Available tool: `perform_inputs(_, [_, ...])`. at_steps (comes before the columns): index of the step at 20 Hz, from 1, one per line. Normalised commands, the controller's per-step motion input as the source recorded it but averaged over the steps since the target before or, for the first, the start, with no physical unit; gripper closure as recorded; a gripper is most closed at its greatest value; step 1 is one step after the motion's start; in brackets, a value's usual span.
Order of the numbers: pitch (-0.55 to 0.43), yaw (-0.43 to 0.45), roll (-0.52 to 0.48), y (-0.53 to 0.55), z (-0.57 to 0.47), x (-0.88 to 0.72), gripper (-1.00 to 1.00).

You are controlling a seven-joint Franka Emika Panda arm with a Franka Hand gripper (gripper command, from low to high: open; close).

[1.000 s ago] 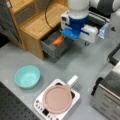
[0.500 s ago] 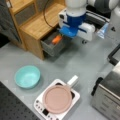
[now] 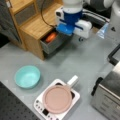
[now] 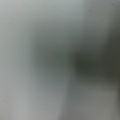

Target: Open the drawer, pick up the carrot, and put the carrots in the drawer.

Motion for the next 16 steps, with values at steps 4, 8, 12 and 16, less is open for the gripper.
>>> perform_inputs(4, [0.010, 0.166, -0.072, -0.41, -0.03, 0.00, -1.00])
perform_inputs(8, [0.013, 0.150, -0.049, -0.40, -0.04, 0.00, -1.00])
perform_inputs(12, [0.019, 0.102, -0.010, -0.30, -0.04, 0.00, -1.00])
perform_inputs(16, [0.014, 0.058, 0.032, -0.13, -0.04, 0.00, -1.00])
